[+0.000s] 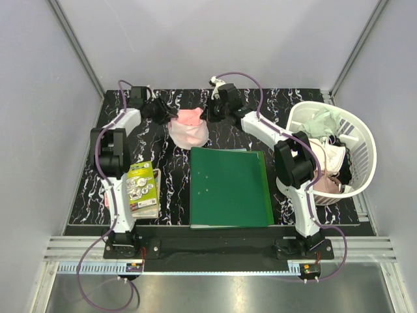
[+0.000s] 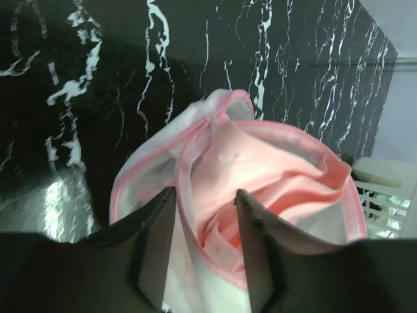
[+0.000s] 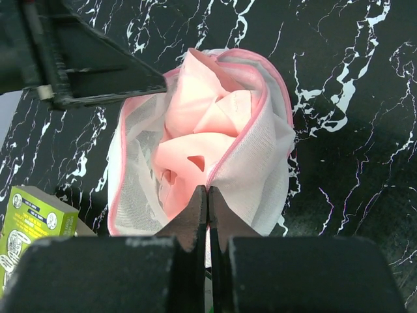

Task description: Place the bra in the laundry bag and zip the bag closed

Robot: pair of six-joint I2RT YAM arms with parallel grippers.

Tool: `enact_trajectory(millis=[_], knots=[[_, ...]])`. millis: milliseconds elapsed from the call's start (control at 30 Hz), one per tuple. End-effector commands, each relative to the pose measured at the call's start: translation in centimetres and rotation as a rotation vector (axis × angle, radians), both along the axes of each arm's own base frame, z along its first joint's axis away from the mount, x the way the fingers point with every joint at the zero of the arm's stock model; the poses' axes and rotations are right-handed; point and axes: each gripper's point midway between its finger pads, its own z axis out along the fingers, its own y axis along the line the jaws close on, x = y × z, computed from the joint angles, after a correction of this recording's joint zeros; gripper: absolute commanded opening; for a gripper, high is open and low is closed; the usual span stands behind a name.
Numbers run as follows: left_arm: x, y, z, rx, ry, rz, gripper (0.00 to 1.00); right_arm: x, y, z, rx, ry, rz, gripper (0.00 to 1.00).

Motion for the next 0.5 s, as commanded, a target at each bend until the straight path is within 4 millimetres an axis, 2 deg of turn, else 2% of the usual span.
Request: enact_trajectory(millis=[0, 33, 67, 100, 133, 233, 267, 300, 333, 367, 400, 433, 467], knots=[[2.2, -1.0, 1.0, 0.002, -0.06, -0.071, 0.19, 0.9, 0.3, 5.9, 0.048, -0.144, 0.018, 0.0], [2.5, -0.8, 0.8, 0.018, -0.059, -0.071, 0.12, 1.2, 0.2, 6.3, 0.046, -0.157, 0.012, 0.0], [3.4, -0.5, 2.4, 0.03, -0.101, -0.074, 0.0, 1.4, 0.1, 6.6, 0.043, -0.168, 0.012, 0.0], [3.3, -0.3, 2.9, 0.052, -0.11, -0.085, 0.0, 1.4, 0.1, 6.8, 0.041, -0.176, 0.013, 0.0], [3.6, 0.4, 5.0, 0.091, -0.159, -0.069, 0.0, 1.8, -0.3, 7.2, 0.037, -0.192, 0.005, 0.0], [2.8, 1.4, 8.5, 0.192, -0.246, -0.062, 0.0, 2.1, -1.4, 8.0, 0.002, -0.205, -0.02, 0.0], [1.7, 1.5, 11.8, 0.209, -0.303, -0.058, 0.0, 1.6, -2.0, 8.5, -0.009, -0.188, -0.027, 0.0], [0.2, 1.9, 11.5, 0.235, -0.291, -0.058, 0.0, 1.2, -2.2, 8.9, -0.009, -0.185, -0.027, 0.0], [-0.6, 2.5, 12.0, 0.278, -0.298, -0.028, 0.0, 0.6, -2.6, 8.1, -0.016, -0.163, -0.029, 0.0], [-1.7, 2.9, 15.1, 0.306, -0.371, -0.003, 0.0, 0.1, -3.0, 9.6, -0.002, -0.18, -0.043, 0.0], [-2.8, 3.6, 12.7, 0.343, -0.331, 0.019, 0.0, -0.2, -3.4, 9.6, -0.002, -0.18, -0.06, 0.0], [-3.0, 4.0, 12.8, 0.347, -0.345, 0.034, 0.0, -0.3, -4.0, 8.5, -0.014, -0.161, -0.091, 0.0], [-2.6, 4.4, 13.2, 0.35, -0.374, 0.051, 0.0, 0.4, -4.3, 8.9, 0.003, -0.186, -0.108, 0.0]])
